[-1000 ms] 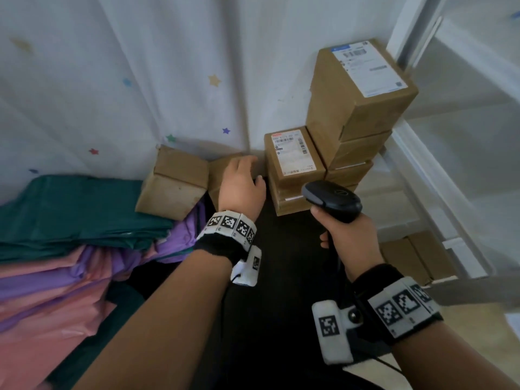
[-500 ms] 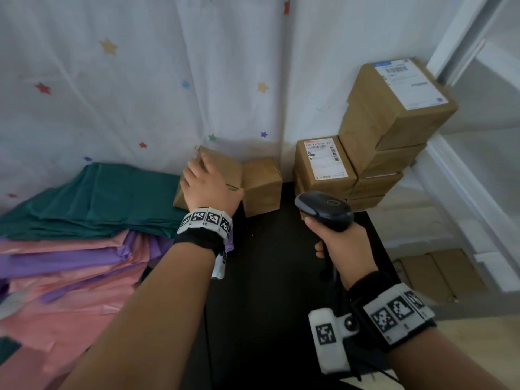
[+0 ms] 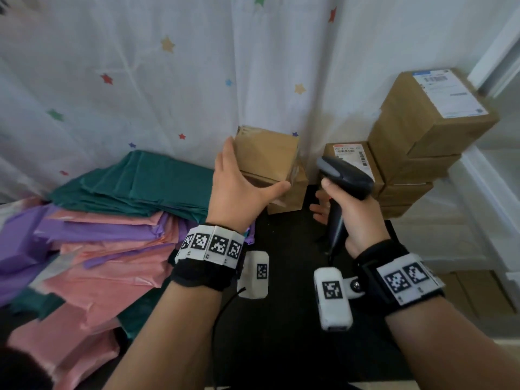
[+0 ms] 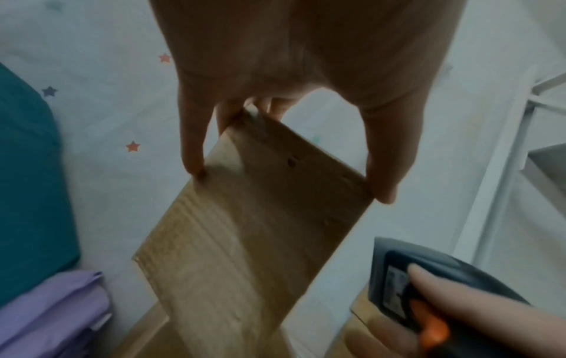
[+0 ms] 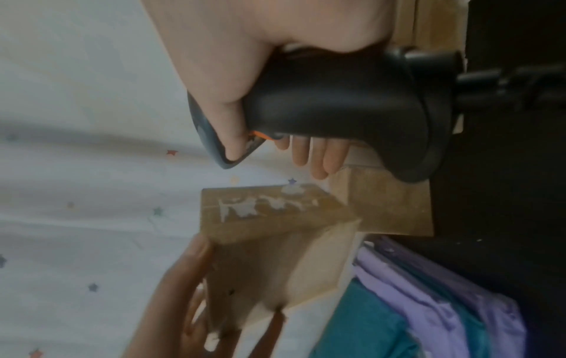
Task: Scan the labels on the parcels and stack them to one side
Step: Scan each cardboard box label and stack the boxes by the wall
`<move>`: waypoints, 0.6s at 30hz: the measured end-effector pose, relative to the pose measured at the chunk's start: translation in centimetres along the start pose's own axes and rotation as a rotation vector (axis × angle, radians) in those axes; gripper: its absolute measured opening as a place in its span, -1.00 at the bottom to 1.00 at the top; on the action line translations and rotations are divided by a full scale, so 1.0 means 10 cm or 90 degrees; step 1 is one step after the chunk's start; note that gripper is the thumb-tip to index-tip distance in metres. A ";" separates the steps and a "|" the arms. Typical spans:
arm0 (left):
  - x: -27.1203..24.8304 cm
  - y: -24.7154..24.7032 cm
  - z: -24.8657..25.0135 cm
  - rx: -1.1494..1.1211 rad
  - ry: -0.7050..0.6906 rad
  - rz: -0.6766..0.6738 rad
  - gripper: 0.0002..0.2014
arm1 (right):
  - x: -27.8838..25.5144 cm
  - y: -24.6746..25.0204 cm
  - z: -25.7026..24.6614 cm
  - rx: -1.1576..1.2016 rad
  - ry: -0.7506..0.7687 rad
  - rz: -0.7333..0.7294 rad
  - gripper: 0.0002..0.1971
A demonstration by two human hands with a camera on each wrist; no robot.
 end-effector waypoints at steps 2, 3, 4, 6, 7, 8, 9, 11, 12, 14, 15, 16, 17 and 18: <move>-0.03 -0.03 0.06 -0.036 0.004 -0.061 0.25 | 0.00 -0.03 -0.11 0.034 -0.011 -0.011 -0.41; -0.05 -0.05 0.07 -0.046 0.006 -0.089 0.26 | -0.01 -0.03 -0.16 0.035 -0.015 -0.015 -0.26; -0.06 -0.05 0.09 -0.057 0.008 -0.111 0.25 | -0.02 -0.03 -0.19 0.038 -0.014 -0.019 -0.16; -0.07 -0.06 0.11 -0.102 0.022 -0.129 0.19 | -0.05 -0.01 -0.21 0.076 -0.004 -0.033 -0.20; -0.07 -0.06 0.12 -0.141 0.043 -0.126 0.13 | -0.07 0.01 -0.22 0.101 -0.001 -0.042 -0.31; -0.07 -0.06 0.13 -0.190 0.071 -0.116 0.04 | -0.09 0.04 -0.22 0.120 -0.001 -0.052 -0.42; -0.05 -0.07 0.12 -0.245 0.100 -0.099 -0.09 | -0.11 0.06 -0.21 0.133 -0.003 -0.057 -0.48; -0.02 -0.09 0.09 -0.345 0.162 -0.066 -0.28 | -0.12 0.13 -0.18 0.157 -0.010 -0.063 -0.47; -0.01 -0.10 0.07 -0.385 0.187 -0.061 -0.30 | -0.13 0.16 -0.17 0.163 -0.017 -0.059 -0.42; 0.01 -0.16 0.06 -0.421 0.212 -0.063 -0.28 | -0.15 0.22 -0.16 0.154 -0.015 -0.036 -0.40; 0.00 -0.21 0.05 -0.424 0.213 -0.066 -0.28 | -0.16 0.25 -0.16 0.143 0.000 -0.025 -0.45; -0.01 -0.26 0.05 -0.430 0.221 -0.072 -0.28 | -0.17 0.27 -0.15 0.127 0.018 -0.018 -0.49; -0.03 -0.32 0.05 -0.448 0.240 -0.082 -0.28 | -0.18 0.29 -0.14 0.108 0.032 -0.011 -0.51; -0.04 -0.37 0.03 -0.474 0.261 -0.098 -0.28 | -0.20 0.31 -0.14 0.086 0.041 -0.008 -0.53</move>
Point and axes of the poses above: each hand's wrist, its own x-axis towards the middle knuckle, its own y-axis out of the back of the hand, z = x × y, the point moved 2 cm from there along x, towards the middle knuckle, and after that the axes turned 7 degrees about -x, right-handed, at the moved point
